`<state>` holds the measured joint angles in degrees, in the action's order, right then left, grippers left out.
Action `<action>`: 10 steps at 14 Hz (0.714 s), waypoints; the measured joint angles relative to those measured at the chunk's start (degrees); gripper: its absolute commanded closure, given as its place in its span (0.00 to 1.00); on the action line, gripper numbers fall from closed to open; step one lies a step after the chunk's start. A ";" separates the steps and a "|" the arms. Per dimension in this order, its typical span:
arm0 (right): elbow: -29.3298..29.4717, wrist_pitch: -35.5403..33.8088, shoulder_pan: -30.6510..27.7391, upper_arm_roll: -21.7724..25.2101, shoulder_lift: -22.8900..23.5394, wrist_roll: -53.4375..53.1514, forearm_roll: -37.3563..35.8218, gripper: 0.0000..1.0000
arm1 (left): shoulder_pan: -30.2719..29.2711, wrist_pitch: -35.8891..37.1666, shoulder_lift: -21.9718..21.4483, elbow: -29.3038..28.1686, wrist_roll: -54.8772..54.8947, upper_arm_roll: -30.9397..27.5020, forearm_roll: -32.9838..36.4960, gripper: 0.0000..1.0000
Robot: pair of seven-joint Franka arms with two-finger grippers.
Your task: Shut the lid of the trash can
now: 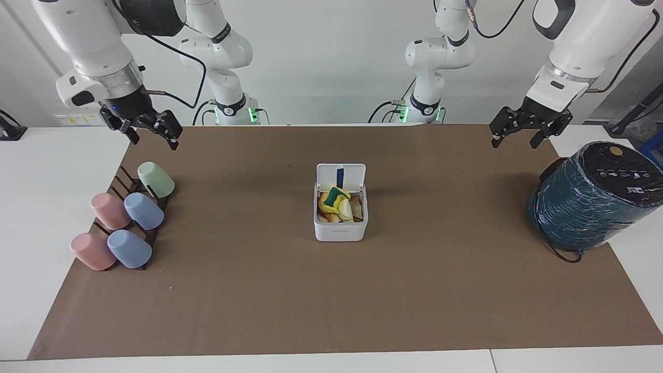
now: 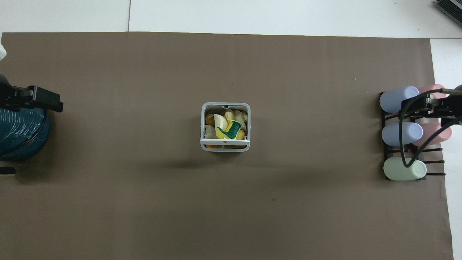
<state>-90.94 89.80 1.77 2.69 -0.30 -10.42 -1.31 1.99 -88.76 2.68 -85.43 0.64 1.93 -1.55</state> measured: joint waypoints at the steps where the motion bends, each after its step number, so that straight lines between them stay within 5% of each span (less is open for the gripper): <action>1: 0.00 0.00 0.00 0.00 0.00 0.00 0.00 0.00 | 0.00 -0.01 -0.01 0.00 0.03 0.00 0.00 0.00; 8: 0.00 0.00 0.01 -0.01 0.00 0.00 0.00 0.00 | 0.00 0.09 -0.03 -0.02 0.25 0.00 0.02 0.00; 10: 0.00 0.00 0.01 -0.01 0.00 0.00 0.00 0.00 | 0.02 1.09 -0.15 -0.34 0.25 0.22 0.02 0.44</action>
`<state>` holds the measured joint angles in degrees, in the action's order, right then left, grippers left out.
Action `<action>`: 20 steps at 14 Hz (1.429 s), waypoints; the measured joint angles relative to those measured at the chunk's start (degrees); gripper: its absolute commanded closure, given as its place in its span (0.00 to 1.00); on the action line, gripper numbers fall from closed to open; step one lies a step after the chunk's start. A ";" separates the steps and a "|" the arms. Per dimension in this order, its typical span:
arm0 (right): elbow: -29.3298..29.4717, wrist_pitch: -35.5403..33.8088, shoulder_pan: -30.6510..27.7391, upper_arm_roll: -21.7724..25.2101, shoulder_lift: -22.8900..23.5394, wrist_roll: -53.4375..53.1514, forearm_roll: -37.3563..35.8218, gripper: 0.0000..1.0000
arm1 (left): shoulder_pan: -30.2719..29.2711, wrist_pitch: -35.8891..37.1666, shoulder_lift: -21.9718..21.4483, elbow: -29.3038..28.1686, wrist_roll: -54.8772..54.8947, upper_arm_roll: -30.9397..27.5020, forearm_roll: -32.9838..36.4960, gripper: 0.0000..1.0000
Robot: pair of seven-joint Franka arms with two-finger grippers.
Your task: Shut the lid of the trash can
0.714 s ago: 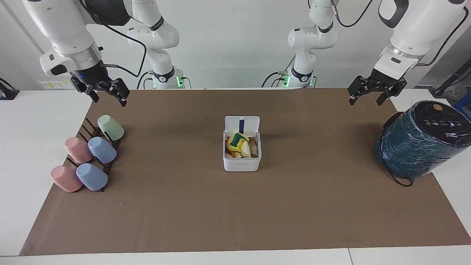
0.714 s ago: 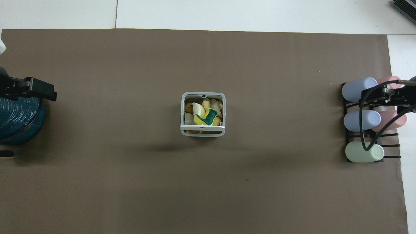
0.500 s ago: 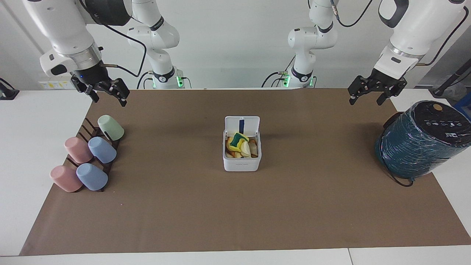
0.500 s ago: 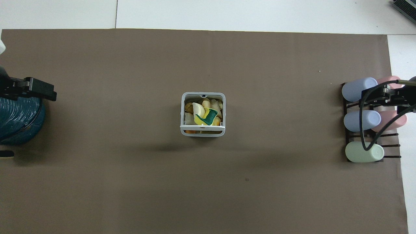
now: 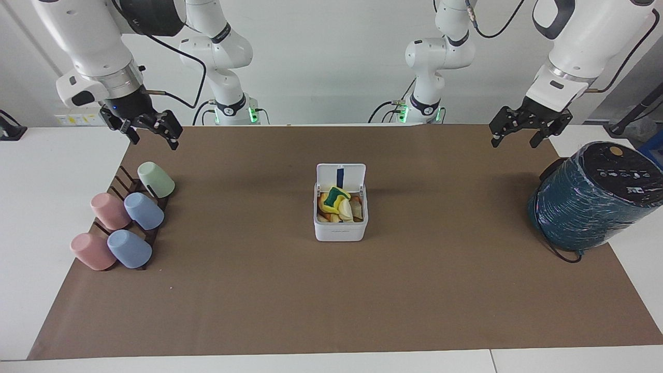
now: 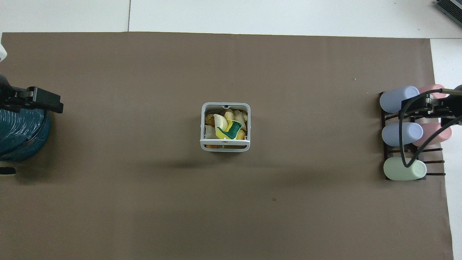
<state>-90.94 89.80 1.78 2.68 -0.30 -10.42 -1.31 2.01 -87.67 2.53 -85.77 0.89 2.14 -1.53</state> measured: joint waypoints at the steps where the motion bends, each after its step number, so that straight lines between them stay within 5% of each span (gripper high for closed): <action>1: 0.00 0.00 0.00 0.00 0.00 0.00 0.00 0.00 | 0.18 0.89 -0.20 -0.37 -0.08 0.29 0.00 0.63; 3: 0.00 0.00 0.01 0.00 0.00 0.00 0.00 0.00 | 2.40 1.48 -1.20 -2.45 -3.53 0.66 0.00 0.82; 6: 0.00 0.00 0.01 -0.01 0.00 0.00 0.00 0.00 | 8.60 -1.05 -4.19 -8.93 -13.06 1.13 0.00 0.97; 11: 0.00 0.00 0.01 -0.01 0.00 0.00 0.00 0.00 | 17.61 -11.00 -9.42 -20.28 -28.04 1.57 -1.22 1.00; 20: 0.00 0.00 0.01 -0.01 0.00 0.00 0.00 0.00 | 29.02 -28.21 -10.66 -29.14 -52.86 1.66 -4.51 1.00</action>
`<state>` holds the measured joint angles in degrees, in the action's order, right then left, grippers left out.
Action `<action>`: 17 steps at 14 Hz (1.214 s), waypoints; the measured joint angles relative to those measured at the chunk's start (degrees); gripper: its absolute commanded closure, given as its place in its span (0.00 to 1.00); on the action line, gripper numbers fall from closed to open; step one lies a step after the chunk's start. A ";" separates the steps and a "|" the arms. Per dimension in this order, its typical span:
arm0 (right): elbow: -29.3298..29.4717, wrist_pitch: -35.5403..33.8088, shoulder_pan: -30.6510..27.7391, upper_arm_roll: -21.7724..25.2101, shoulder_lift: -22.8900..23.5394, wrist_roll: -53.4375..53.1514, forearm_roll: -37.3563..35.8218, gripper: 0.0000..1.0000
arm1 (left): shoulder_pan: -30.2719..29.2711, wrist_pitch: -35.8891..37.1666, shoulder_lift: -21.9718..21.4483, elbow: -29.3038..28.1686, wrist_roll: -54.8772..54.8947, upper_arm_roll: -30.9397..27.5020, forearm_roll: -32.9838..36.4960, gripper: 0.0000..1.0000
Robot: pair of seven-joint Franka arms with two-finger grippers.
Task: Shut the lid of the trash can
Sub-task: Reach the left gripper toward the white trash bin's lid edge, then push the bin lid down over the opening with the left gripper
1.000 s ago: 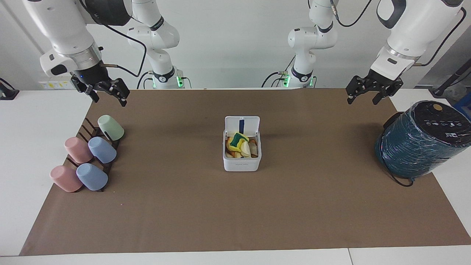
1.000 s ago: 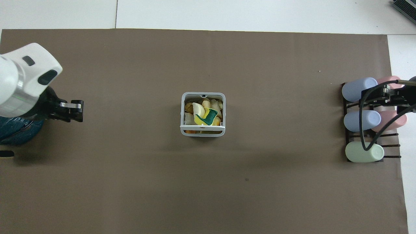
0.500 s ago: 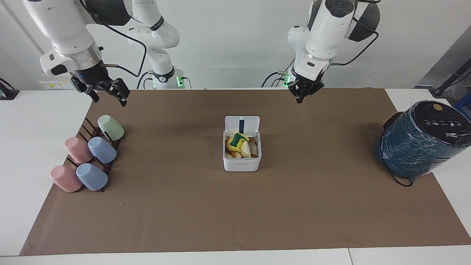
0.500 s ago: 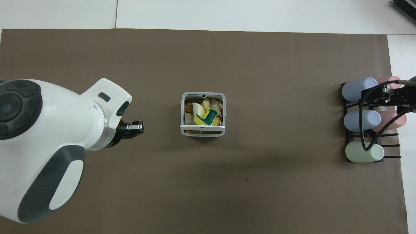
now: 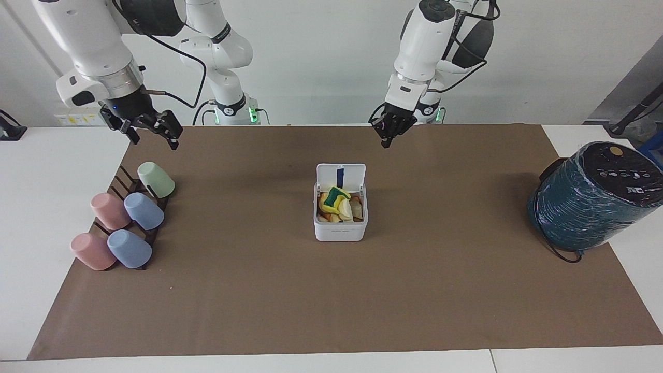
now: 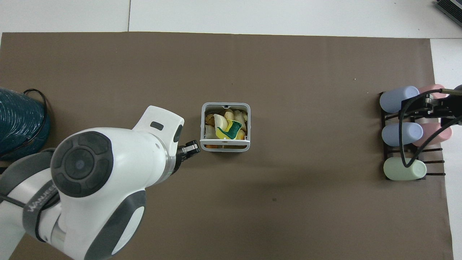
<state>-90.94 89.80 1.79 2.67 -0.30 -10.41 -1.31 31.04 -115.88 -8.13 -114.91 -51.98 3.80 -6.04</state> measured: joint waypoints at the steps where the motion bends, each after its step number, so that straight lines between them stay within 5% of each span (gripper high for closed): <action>1: 0.00 0.03 0.00 0.00 0.00 0.00 0.00 0.00 | 1.06 -2.08 0.01 -1.01 -2.02 0.04 0.00 1.00; 9: 0.00 0.05 0.00 0.00 -0.03 0.00 0.00 0.00 | 1.79 -18.53 3.71 -2.96 -9.82 -0.20 -0.01 1.00; 17: 0.00 0.05 0.00 0.00 -0.03 0.00 0.00 0.00 | 2.02 -20.92 4.28 -2.93 -11.44 -0.34 -0.01 1.00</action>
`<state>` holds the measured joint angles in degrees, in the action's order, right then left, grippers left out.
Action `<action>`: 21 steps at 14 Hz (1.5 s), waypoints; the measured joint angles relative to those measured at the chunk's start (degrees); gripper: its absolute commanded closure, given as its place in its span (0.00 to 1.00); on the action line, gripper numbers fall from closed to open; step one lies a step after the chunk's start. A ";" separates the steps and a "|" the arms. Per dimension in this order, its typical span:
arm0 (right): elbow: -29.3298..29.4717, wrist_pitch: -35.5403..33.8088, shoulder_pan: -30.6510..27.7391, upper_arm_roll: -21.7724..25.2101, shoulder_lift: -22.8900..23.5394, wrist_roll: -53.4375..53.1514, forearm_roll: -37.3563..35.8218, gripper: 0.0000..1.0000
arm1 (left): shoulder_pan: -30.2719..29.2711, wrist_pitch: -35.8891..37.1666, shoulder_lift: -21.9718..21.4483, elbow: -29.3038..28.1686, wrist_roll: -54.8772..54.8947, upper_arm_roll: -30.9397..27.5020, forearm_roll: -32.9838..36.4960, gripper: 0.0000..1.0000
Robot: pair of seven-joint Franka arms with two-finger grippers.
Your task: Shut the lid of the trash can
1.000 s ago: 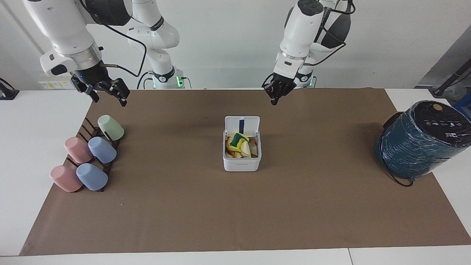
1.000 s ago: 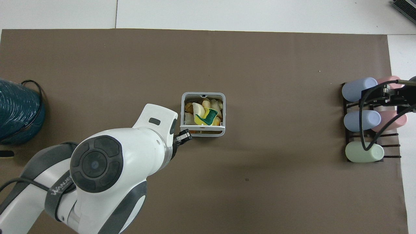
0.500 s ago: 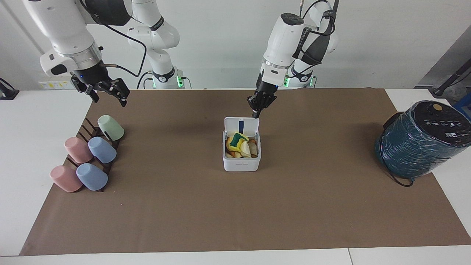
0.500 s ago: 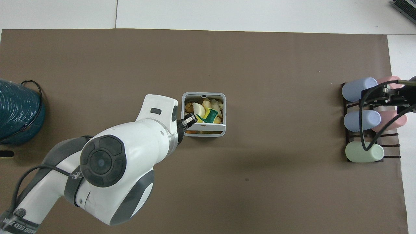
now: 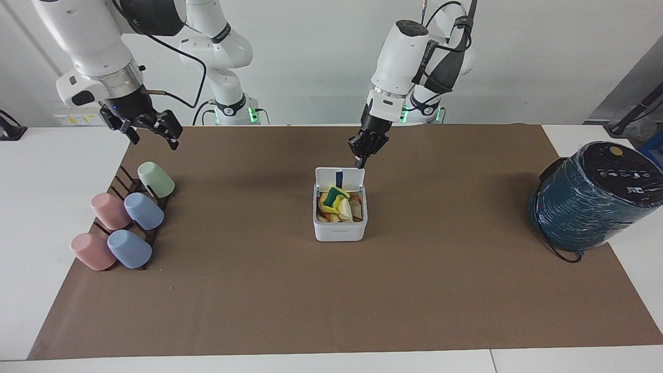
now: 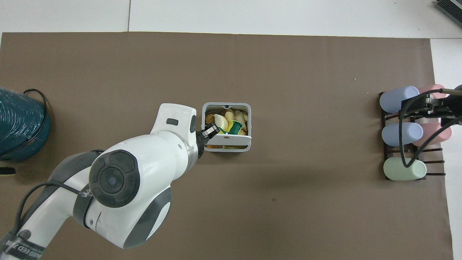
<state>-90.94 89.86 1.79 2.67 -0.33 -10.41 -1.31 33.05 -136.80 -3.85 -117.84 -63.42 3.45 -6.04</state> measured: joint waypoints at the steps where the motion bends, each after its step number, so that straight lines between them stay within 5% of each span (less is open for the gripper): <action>1: 0.00 0.00 0.00 0.00 0.00 0.00 0.00 0.00 | 0.27 -0.80 0.23 -0.03 -0.74 -0.02 0.00 1.00; 21: 0.00 0.00 0.00 0.00 0.00 0.00 0.00 0.00 | 0.33 -13.52 8.70 0.06 -3.11 -0.80 -0.01 1.00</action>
<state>-90.94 89.86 1.79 2.67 -0.34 -10.41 -1.31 33.38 -150.33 4.85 -117.78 -66.53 2.65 -6.06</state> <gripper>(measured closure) 0.000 0.987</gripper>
